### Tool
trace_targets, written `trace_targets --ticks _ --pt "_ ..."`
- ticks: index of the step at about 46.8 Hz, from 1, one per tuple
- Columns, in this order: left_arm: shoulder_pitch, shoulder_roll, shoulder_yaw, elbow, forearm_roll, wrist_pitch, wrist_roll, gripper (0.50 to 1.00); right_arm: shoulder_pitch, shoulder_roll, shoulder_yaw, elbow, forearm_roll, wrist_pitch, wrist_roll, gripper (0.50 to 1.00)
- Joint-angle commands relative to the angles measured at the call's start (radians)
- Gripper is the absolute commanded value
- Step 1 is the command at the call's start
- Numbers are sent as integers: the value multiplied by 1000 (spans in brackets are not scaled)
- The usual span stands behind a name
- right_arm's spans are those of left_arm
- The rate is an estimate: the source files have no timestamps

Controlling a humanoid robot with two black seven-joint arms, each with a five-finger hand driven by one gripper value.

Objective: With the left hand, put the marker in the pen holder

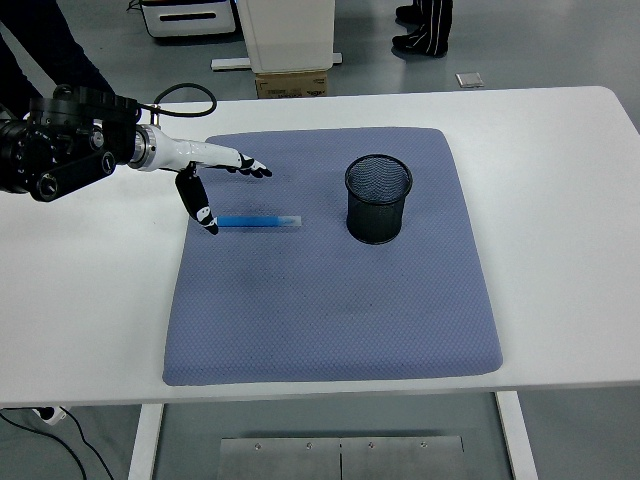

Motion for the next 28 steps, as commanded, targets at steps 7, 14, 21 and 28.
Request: trace_targets --ticks 7,14,21,28 --pt "-22 -23 0 -4 1 0 -3 1000 0 0 0 0 0 0 0 1000" --pt "-29 -24 0 -4 37 0 -4 1000 0 0 0 0 0 0 0 1000" --pt "-29 -26 8 -24 44 -5 -6 1000 0 0 0 0 0 -2 0 1000" --pt "-23 -40 20 -38 66 -5 -6 1000 0 0 0 0 0 0 0 1000"
